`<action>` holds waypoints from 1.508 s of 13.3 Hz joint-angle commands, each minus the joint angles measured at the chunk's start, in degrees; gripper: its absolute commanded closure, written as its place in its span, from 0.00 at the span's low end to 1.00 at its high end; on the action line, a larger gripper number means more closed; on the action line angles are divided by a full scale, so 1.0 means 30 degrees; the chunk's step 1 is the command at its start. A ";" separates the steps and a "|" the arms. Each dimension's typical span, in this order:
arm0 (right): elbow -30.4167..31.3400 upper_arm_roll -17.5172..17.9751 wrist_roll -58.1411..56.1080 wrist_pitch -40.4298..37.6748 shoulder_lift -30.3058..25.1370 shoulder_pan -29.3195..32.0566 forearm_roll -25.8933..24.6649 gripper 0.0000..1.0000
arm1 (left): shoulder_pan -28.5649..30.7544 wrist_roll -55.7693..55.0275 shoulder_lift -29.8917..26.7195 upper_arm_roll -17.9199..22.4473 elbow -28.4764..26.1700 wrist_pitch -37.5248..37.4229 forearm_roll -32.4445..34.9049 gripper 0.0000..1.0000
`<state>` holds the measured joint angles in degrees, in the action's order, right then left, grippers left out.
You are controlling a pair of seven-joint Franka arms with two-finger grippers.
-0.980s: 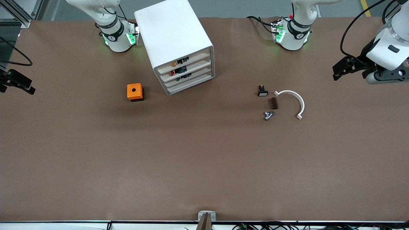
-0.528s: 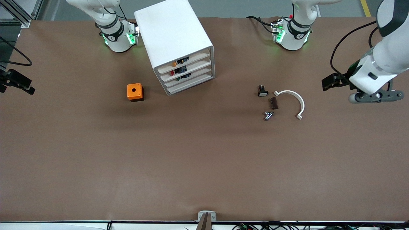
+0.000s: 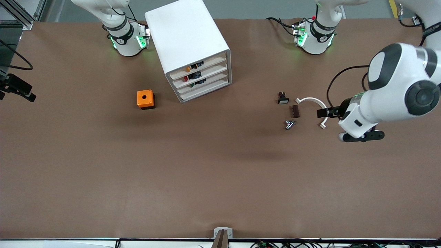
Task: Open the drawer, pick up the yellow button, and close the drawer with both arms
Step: 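Move the left gripper toward the white cabinet's drawer, then grasp the drawer front of the white cabinet with the left gripper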
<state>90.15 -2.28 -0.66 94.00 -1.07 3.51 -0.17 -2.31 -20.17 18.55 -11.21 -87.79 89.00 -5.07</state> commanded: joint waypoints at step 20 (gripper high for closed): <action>0.0799 -0.0001 0.7442 -0.0421 0.1882 -0.3096 0.1376 0.00 | -0.6289 -3.4311 0.6558 -0.0130 0.1929 -0.0398 -1.2247 0.01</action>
<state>92.32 -2.00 14.11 94.62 5.38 -2.84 3.52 -20.60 -118.41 36.91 -11.76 -82.77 89.14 -37.68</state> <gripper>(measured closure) 0.000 0.004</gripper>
